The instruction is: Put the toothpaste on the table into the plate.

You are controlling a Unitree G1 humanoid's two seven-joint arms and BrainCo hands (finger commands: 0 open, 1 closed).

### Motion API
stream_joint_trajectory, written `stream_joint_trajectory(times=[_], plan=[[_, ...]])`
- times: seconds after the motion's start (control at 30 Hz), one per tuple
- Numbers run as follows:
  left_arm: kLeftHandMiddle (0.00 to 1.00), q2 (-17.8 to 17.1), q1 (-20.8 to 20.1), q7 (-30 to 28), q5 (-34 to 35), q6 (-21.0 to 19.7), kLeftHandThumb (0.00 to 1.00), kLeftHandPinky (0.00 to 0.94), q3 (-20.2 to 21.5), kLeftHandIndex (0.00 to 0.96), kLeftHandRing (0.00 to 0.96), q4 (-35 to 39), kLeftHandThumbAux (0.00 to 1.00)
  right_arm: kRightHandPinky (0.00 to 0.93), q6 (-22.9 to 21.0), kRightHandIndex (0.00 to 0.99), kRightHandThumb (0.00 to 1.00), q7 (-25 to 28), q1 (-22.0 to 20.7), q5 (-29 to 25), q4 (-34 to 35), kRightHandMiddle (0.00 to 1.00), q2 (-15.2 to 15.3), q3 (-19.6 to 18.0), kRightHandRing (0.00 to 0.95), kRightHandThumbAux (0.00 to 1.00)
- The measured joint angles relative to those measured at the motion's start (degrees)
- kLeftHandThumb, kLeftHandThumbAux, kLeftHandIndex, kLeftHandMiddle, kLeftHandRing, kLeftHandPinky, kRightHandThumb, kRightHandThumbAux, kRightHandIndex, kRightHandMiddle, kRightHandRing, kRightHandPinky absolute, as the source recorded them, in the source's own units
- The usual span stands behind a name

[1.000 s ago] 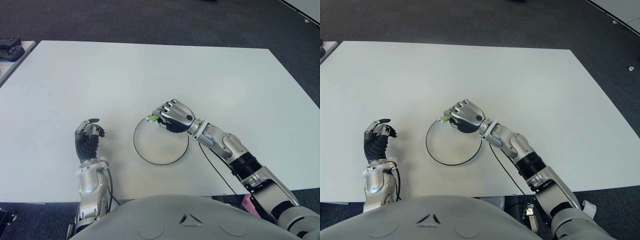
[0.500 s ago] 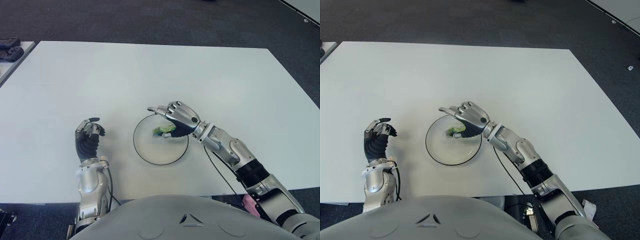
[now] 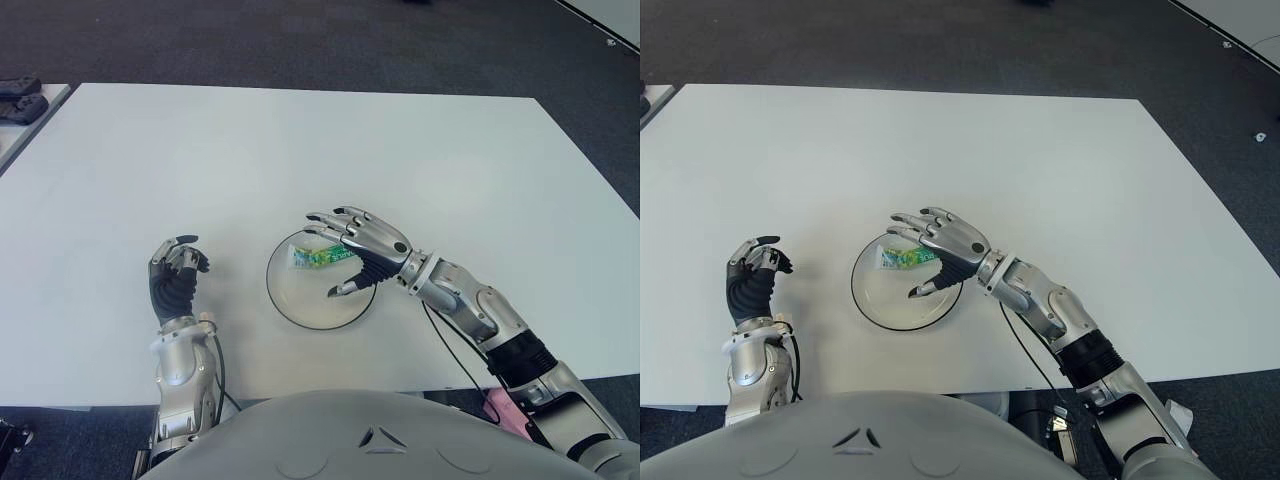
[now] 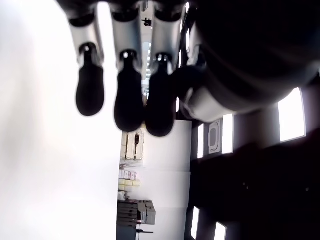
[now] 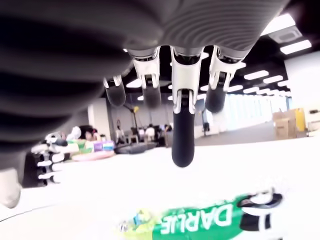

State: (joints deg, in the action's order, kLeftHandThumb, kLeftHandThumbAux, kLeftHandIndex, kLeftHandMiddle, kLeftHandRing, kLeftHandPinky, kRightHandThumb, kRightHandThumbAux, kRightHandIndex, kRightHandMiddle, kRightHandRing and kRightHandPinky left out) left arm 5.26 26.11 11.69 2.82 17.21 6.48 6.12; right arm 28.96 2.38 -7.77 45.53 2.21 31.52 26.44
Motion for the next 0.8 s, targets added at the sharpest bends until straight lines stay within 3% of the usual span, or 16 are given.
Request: stream_joint_trajectory(times=[0.43, 0.8], plan=[[0.689, -0.01, 0.01, 0.00, -0.01, -1.21, 0.697, 0.630, 0.01, 0.435, 0.660, 0.27, 0.722, 0.000, 0.92, 0.000, 0.040, 2.57, 3.08, -4.18, 2.39, 0.000, 0.88, -3.31, 0.000, 0.343], [0.698, -0.01, -0.09, 0.00, 0.03, -1.38, 0.699, 0.636, 0.16, 0.437, 0.664, 0.24, 0.722, 0.010, -1.44, 0.000, 0.005, 1.60, 7.97, -8.15, 3.43, 0.000, -2.08, -7.81, 0.000, 0.429]])
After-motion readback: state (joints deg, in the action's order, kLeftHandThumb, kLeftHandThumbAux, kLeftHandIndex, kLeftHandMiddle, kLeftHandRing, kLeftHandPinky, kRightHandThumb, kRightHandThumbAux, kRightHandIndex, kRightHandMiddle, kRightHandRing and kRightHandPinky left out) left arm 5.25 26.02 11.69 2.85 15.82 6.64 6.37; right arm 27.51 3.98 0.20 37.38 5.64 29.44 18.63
